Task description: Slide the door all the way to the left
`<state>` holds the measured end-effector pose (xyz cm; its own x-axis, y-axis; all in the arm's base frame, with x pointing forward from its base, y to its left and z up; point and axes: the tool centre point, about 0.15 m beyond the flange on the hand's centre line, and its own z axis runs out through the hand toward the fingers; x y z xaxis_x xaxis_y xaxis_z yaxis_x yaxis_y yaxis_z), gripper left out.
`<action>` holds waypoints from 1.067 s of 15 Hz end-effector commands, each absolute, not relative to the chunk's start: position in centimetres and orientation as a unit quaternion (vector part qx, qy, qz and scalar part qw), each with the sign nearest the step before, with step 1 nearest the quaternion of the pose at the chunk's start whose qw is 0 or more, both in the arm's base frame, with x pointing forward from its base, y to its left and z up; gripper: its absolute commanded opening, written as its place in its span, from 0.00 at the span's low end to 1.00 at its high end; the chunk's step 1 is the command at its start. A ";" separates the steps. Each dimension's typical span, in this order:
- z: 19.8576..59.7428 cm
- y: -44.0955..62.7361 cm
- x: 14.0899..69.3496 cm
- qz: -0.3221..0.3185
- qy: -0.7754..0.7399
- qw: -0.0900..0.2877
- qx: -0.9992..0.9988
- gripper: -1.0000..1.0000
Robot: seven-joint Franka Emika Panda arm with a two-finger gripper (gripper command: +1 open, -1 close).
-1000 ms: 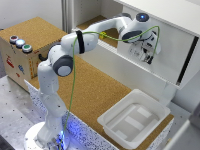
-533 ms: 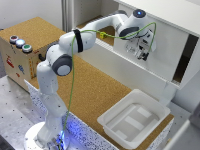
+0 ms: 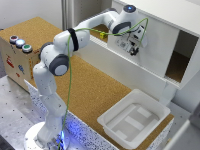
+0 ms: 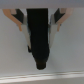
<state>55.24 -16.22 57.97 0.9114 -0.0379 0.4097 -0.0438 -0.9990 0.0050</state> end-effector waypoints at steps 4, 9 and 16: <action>56.0 -11.3 55.3 0.247 -0.032 0.060 0.967 0.00; 55.1 -7.5 55.3 0.237 -0.094 0.071 0.964 0.00; 55.6 -3.1 55.4 0.240 -0.129 0.089 0.958 0.00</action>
<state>55.23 -7.50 58.04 0.8879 -0.1569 0.4325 -0.1715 -0.9852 -0.0052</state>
